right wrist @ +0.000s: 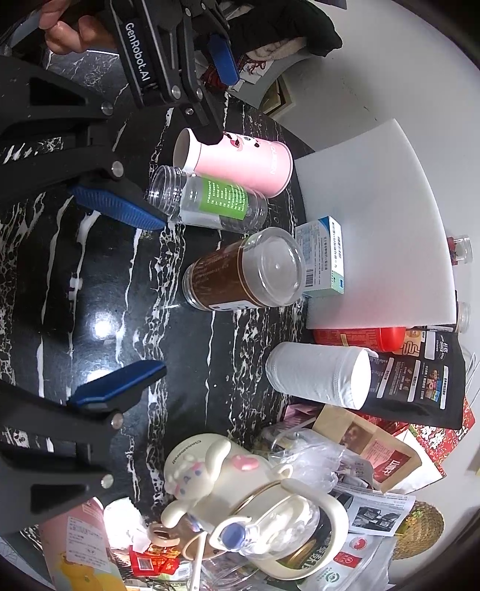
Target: Flip cup upside down
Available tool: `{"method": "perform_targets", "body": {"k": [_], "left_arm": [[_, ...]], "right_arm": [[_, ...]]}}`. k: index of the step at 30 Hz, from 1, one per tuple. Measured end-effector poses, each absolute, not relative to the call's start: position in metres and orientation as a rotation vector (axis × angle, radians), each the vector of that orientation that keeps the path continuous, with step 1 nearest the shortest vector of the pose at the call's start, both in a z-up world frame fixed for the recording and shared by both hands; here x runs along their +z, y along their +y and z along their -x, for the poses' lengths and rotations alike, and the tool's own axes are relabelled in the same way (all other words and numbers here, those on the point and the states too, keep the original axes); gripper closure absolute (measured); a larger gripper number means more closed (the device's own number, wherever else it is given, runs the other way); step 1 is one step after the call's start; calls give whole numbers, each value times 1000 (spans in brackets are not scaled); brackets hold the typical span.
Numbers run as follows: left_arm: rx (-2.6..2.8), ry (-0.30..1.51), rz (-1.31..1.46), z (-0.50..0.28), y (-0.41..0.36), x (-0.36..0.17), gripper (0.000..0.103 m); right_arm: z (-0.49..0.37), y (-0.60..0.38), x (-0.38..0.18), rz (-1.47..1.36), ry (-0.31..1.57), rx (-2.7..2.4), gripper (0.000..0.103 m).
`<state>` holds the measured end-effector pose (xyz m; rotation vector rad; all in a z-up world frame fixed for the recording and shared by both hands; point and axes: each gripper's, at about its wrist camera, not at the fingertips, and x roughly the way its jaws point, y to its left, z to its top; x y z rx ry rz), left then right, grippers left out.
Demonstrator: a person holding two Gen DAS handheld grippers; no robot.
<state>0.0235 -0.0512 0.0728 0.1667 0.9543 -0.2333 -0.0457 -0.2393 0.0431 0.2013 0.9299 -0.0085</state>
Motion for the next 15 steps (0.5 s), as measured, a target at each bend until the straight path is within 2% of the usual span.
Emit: {"method": "perform_targets", "body": {"k": [15], "left_arm": [[-242,956,-168,-22,-53,74,11]], "right_arm": [[48,-240,44,-205,932,-19,29]]}}
